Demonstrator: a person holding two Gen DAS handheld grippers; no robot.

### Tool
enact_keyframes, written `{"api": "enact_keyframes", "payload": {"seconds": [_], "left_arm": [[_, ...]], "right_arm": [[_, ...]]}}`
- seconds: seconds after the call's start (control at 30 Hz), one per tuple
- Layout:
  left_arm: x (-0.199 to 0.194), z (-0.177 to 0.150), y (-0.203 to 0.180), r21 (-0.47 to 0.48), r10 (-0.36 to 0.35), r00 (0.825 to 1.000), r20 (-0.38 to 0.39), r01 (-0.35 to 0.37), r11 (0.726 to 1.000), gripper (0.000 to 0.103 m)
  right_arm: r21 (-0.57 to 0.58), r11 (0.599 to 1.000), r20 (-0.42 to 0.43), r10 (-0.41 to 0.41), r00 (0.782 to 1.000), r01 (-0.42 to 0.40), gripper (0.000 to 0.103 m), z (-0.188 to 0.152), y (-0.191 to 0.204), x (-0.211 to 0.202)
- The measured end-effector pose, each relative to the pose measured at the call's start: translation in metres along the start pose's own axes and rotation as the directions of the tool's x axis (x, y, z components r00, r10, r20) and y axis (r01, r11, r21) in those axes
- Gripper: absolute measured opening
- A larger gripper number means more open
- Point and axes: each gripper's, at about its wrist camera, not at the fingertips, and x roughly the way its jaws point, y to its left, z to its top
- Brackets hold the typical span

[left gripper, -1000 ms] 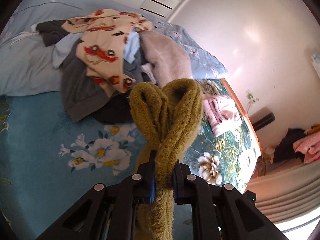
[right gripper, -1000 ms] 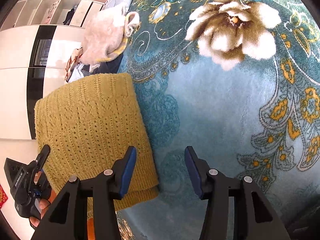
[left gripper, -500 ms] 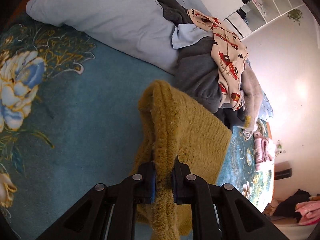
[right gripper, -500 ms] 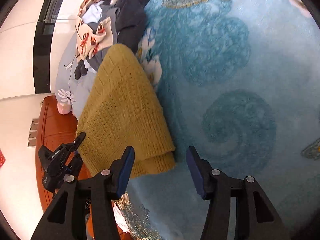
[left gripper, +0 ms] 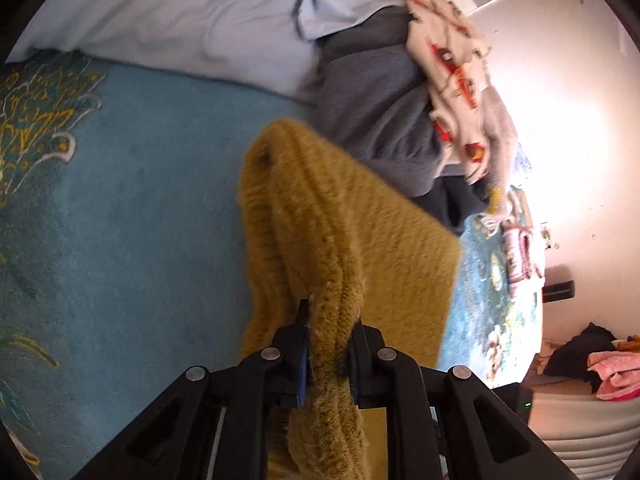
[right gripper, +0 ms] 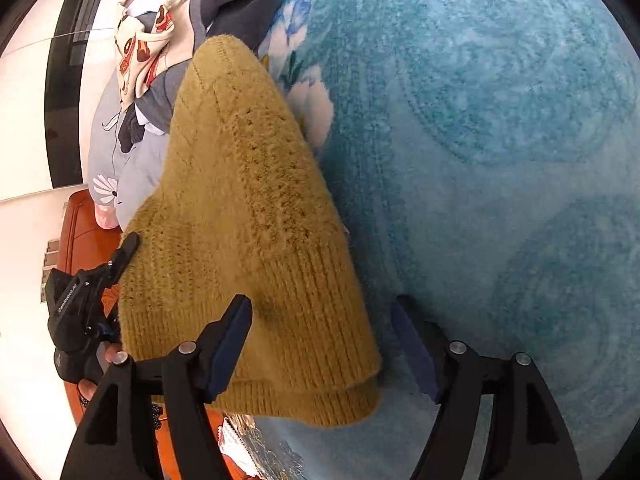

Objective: Fold clothes

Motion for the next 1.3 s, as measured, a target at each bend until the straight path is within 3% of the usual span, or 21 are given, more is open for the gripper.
{"api": "enact_keyframes", "payload": {"seconds": [0.03, 0.1, 0.2, 0.3, 0.33, 0.37, 0.4, 0.5, 0.57, 0.67, 0.83, 0.93, 1.07, 1.13, 1.17, 1.2, 1.3], "left_arm": [[0.004, -0.003, 0.011, -0.024, 0.016, 1.0, -0.013, -0.016, 1.0, 0.03], [0.005, -0.008, 0.032, -0.101, -0.031, 0.999, -0.008, 0.029, 0.994, 0.05], [0.006, -0.012, 0.051, -0.186, -0.093, 0.996, 0.003, 0.092, 0.978, 0.054], [0.006, -0.01, 0.049, -0.197, -0.101, 0.995, 0.007, 0.1, 0.975, 0.054], [0.005, -0.009, 0.047, -0.197, -0.103, 0.995, 0.007, 0.102, 0.975, 0.054], [0.005, -0.008, 0.043, -0.191, -0.106, 0.994, 0.009, 0.106, 0.976, 0.054], [0.003, -0.007, 0.04, -0.184, -0.111, 0.994, 0.012, 0.111, 0.977, 0.054], [-0.004, -0.003, 0.029, -0.155, -0.129, 0.991, 0.019, 0.13, 0.979, 0.054], [-0.011, -0.002, 0.022, -0.134, -0.151, 0.988, 0.029, 0.154, 0.979, 0.054], [-0.015, -0.004, 0.011, -0.107, -0.187, 0.982, 0.03, 0.189, 0.976, 0.054], [0.0, -0.003, -0.016, -0.072, -0.221, 0.975, -0.009, 0.219, 0.973, 0.054], [0.012, -0.007, -0.032, -0.047, -0.242, 0.969, -0.059, 0.239, 0.97, 0.054], [0.027, -0.02, -0.057, 0.052, -0.181, 0.975, -0.132, 0.19, 0.981, 0.057], [0.033, -0.028, -0.06, 0.059, -0.178, 0.971, -0.157, 0.19, 0.98, 0.058], [0.038, -0.031, -0.061, 0.051, -0.184, 0.969, -0.167, 0.195, 0.979, 0.059], [0.041, -0.033, -0.06, 0.041, -0.19, 0.966, -0.174, 0.2, 0.979, 0.059], [0.046, -0.037, -0.056, 0.016, -0.19, 0.966, -0.178, 0.196, 0.98, 0.059]], "right_arm": [[-0.014, 1.0, -0.006, 0.0, 1.0, -0.001, 0.075, -0.001, 0.002, 0.003], [-0.043, 0.999, -0.021, 0.001, 1.0, -0.002, 0.075, -0.003, 0.005, 0.008], [-0.019, 1.0, -0.017, 0.02, 1.0, -0.02, 0.075, -0.005, 0.002, 0.011], [0.021, 1.0, -0.004, -0.001, 1.0, 0.001, 0.073, -0.006, 0.003, 0.013], [0.022, 0.999, -0.001, -0.033, 0.999, 0.033, 0.068, -0.007, 0.006, 0.014], [0.015, 0.997, 0.0, -0.077, 0.997, 0.077, 0.047, -0.006, 0.01, 0.014], [0.013, 0.996, -0.005, -0.085, 0.996, 0.085, 0.035, -0.006, 0.013, 0.012], [0.009, 0.999, -0.015, -0.048, 0.999, 0.048, 0.023, 0.001, 0.018, -0.003], [-0.031, 0.999, -0.01, -0.019, 1.0, 0.019, 0.023, 0.012, 0.02, -0.026], [-0.134, 0.984, 0.015, -0.113, 0.993, 0.114, 0.022, 0.046, 0.021, -0.072], [-0.185, 0.923, 0.056, -0.334, 0.941, 0.339, 0.022, 0.12, 0.007, -0.126], [-0.18, 0.9, 0.061, -0.392, 0.918, 0.397, 0.022, 0.135, -0.001, -0.13], [-0.183, 0.907, 0.061, -0.374, 0.925, 0.379, 0.027, 0.133, -0.004, -0.126], [-0.148, 0.919, 0.077, -0.357, 0.931, 0.365, 0.043, 0.122, -0.01, -0.134], [-0.108, 0.928, 0.093, -0.348, 0.933, 0.357, 0.056, 0.112, -0.015, -0.142], [-0.068, 0.935, 0.11, -0.339, 0.934, 0.347, 0.06, 0.102, -0.021, -0.15], [0.05, 0.949, 0.163, -0.315, 0.935, 0.311, 0.06, 0.071, -0.038, -0.173]]}}
